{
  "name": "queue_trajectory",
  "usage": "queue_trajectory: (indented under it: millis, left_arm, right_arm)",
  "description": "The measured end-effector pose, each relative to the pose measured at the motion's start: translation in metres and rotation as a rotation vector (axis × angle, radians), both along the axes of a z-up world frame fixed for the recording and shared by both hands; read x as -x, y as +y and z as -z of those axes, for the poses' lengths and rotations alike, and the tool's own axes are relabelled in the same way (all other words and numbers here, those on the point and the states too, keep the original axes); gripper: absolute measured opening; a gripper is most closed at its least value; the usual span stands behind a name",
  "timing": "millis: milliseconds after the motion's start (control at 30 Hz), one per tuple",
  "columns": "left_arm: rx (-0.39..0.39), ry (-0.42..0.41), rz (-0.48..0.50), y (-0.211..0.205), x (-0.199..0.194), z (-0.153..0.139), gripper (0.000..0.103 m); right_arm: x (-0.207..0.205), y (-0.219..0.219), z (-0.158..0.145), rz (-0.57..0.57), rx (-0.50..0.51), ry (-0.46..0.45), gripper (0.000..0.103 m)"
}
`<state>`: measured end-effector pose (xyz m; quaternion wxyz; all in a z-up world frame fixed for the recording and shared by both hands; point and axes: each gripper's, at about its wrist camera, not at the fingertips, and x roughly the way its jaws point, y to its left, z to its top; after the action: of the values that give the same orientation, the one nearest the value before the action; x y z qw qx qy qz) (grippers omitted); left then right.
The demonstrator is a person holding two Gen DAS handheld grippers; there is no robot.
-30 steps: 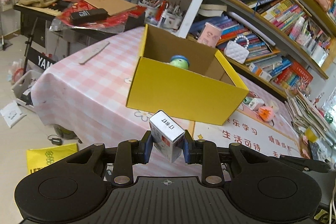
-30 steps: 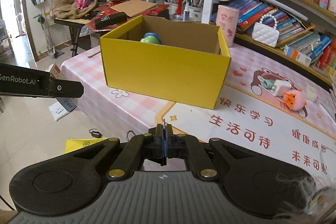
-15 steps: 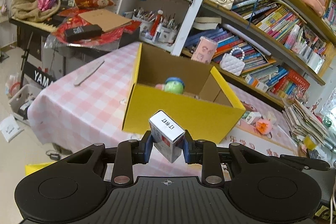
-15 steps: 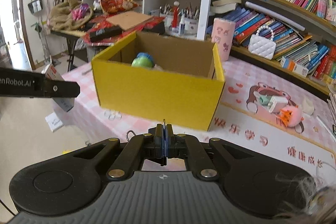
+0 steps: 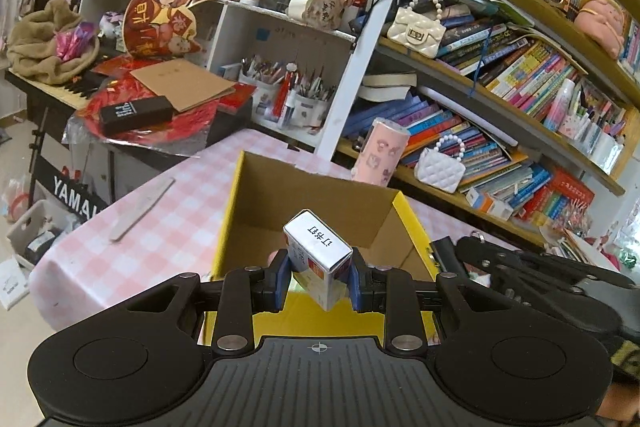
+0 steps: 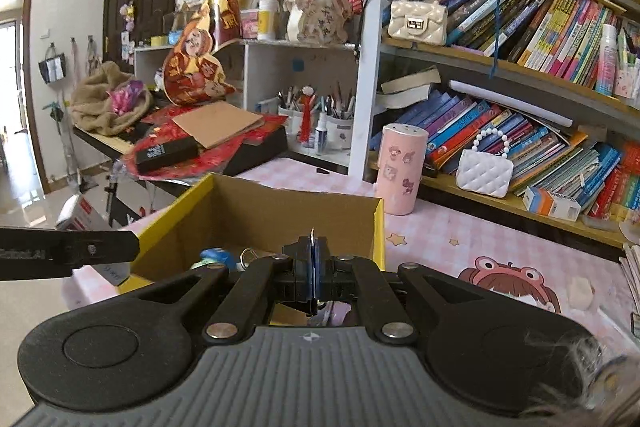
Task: Organize objects
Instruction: 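Carry the white box with the left tool to the yellow box while the right tool carries the clip, then open the left tool dropping the white box while the right tool releases the clip, then lift both open tools out of the yellow box back over the table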
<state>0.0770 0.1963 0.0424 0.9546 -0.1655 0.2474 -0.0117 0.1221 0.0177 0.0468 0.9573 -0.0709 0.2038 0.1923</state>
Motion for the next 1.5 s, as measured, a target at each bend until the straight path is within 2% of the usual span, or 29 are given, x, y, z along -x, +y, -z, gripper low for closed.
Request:
queue_trajectory:
  millis: [167, 467, 733, 967, 1067, 1133, 1200, 1500]
  left_arm:
    - [-0.004, 0.025, 0.016, -0.009, -0.029, 0.006, 0.027]
    - [-0.04, 0.09, 0.059, -0.03, -0.072, 0.024, 0.027]
    - [-0.046, 0.13, 0.074, -0.041, -0.088, 0.04, 0.027]
    - [-0.065, 0.149, 0.118, -0.056, -0.095, 0.045, 0.028]
    - [-0.064, 0.163, 0.128, -0.059, -0.093, 0.046, 0.033]
    - [-0.055, 0.152, 0.133, -0.059, -0.088, 0.043, 0.051]
    - [-0.064, 0.128, 0.129, -0.059, -0.08, 0.037, 0.062]
    - [-0.079, 0.049, 0.109, -0.048, -0.03, 0.011, 0.066]
  right_arm:
    - [-0.035, 0.008, 0.026, -0.027, 0.073, 0.065, 0.002]
    - [-0.065, 0.008, 0.055, -0.065, 0.113, 0.166, 0.002]
    - [-0.069, -0.005, 0.059, -0.05, 0.094, 0.185, 0.004]
    - [-0.053, -0.026, 0.048, -0.019, 0.055, 0.149, 0.006]
    - [-0.041, -0.029, 0.043, -0.012, 0.052, 0.13, 0.007]
    - [-0.034, -0.03, 0.041, -0.005, 0.046, 0.125, 0.008]
    - [-0.028, -0.031, 0.039, 0.006, 0.04, 0.121, 0.009]
    - [0.007, -0.03, 0.029, 0.04, 0.01, 0.102, 0.009]
